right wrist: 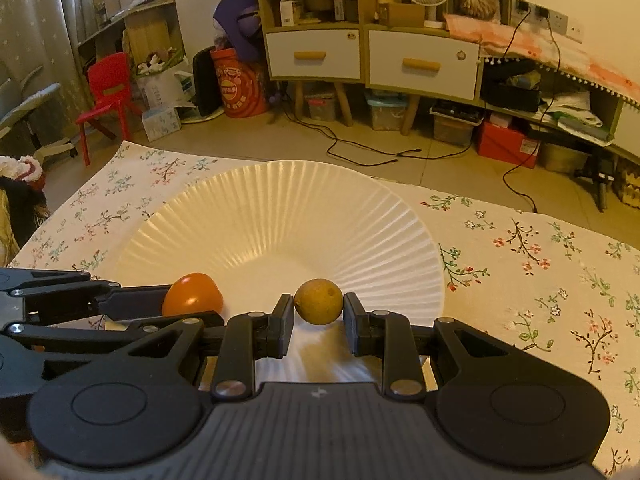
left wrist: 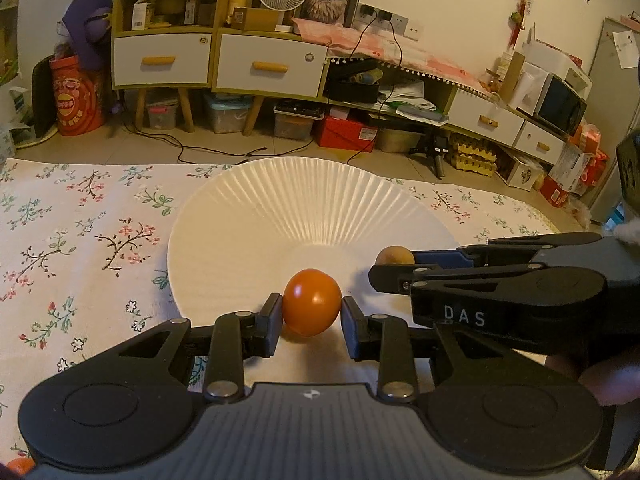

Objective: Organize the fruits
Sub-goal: 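Carry both fruits over the white plate and open both tools to release them, then withdraw both open tools from the plate back toward the fruit cluster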

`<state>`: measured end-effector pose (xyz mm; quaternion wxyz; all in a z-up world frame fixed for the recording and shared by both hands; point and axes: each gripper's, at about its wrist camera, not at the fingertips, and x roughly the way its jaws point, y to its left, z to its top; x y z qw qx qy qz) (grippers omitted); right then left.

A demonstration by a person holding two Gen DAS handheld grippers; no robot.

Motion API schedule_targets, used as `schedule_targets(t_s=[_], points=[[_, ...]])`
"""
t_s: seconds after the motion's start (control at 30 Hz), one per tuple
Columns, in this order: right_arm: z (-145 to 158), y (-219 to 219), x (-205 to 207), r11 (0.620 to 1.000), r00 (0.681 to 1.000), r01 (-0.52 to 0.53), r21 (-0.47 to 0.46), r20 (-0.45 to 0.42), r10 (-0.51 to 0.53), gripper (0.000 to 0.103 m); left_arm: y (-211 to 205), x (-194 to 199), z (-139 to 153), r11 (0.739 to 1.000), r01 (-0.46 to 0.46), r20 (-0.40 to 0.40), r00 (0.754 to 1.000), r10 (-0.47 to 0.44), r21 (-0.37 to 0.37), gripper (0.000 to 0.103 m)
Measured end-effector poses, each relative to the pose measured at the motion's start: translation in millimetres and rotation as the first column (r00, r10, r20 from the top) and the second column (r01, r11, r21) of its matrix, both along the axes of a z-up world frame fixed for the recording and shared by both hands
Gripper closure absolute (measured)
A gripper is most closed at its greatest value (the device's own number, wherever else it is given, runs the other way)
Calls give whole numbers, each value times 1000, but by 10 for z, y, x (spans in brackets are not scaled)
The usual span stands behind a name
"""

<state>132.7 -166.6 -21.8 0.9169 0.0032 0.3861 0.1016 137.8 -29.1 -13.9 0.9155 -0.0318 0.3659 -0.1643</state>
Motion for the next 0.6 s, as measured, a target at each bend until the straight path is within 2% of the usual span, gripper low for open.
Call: schedule_targets(t_s=[0.17, 0.27, 0.33, 0.47, 0.6], points=[[31, 4, -10, 1000, 1000, -2, 12, 12, 2, 74, 39, 2, 31, 1000, -12, 8, 1000, 12, -2, 74], [60, -12, -35, 1000, 1000, 8, 22, 14, -8, 61, 70, -23, 57, 1000, -19, 12, 1000, 19, 0, 70], [85, -37, -63, 999, 1000, 17, 31, 19, -17, 50, 98, -56, 85, 1000, -24, 16, 1000, 24, -2, 62], [154, -83, -140, 998, 999, 38, 44, 33, -40, 37, 136, -144, 154, 1000, -25, 32, 999, 24, 15, 49], [223, -101, -230, 998, 998, 49, 51, 42, -51, 23, 208, -254, 209, 999, -34, 35, 999, 33, 24, 27]])
